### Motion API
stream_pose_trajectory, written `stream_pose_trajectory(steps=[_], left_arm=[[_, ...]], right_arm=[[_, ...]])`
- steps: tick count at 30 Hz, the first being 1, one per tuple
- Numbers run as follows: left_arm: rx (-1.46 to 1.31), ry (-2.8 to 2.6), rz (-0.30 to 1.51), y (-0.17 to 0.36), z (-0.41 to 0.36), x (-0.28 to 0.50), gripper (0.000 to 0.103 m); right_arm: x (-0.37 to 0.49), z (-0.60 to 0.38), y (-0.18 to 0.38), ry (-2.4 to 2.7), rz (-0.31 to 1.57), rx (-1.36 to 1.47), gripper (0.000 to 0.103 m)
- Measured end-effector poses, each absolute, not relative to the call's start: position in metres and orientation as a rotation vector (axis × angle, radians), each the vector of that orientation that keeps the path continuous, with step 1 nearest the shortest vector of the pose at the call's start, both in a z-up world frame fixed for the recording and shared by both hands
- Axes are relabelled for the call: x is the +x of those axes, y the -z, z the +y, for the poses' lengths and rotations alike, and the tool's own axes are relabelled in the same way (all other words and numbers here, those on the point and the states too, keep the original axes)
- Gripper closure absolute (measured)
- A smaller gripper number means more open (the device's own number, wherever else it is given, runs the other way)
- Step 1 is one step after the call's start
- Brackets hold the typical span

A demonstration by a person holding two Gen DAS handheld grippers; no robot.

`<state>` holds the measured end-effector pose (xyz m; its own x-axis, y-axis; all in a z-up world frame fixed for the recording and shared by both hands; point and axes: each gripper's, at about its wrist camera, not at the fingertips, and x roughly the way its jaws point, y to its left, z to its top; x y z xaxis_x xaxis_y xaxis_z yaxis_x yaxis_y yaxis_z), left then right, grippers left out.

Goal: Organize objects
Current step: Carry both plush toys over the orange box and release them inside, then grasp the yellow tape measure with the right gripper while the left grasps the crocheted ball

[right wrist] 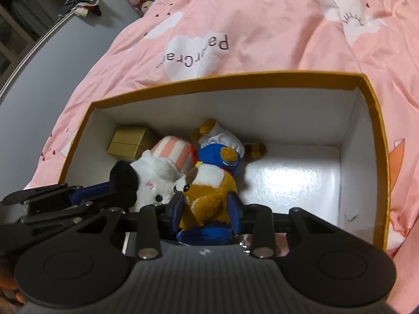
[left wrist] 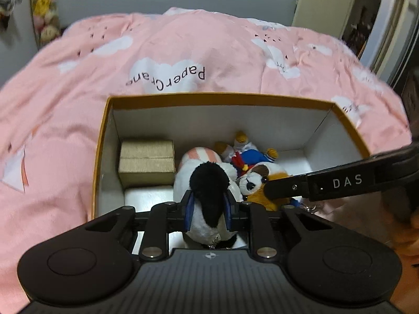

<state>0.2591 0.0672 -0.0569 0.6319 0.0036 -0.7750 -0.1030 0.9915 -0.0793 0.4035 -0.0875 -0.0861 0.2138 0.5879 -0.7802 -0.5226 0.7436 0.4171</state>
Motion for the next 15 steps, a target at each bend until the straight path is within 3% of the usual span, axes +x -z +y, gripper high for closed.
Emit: stream_pose_trajectory(steps=[7, 15], left_arm=[[-0.126, -0.054, 0.877, 0.051, 0.070, 0.255, 0.073], [-0.068, -0.024, 0.738, 0.013, 0.053, 0.212, 0.071]], right_arm=[[0.387, -0.080, 0.076, -0.745, 1.049, -0.018, 0.059], [0.337, -0.107, 0.028, -0.721, 0.831, -0.046, 0.048]])
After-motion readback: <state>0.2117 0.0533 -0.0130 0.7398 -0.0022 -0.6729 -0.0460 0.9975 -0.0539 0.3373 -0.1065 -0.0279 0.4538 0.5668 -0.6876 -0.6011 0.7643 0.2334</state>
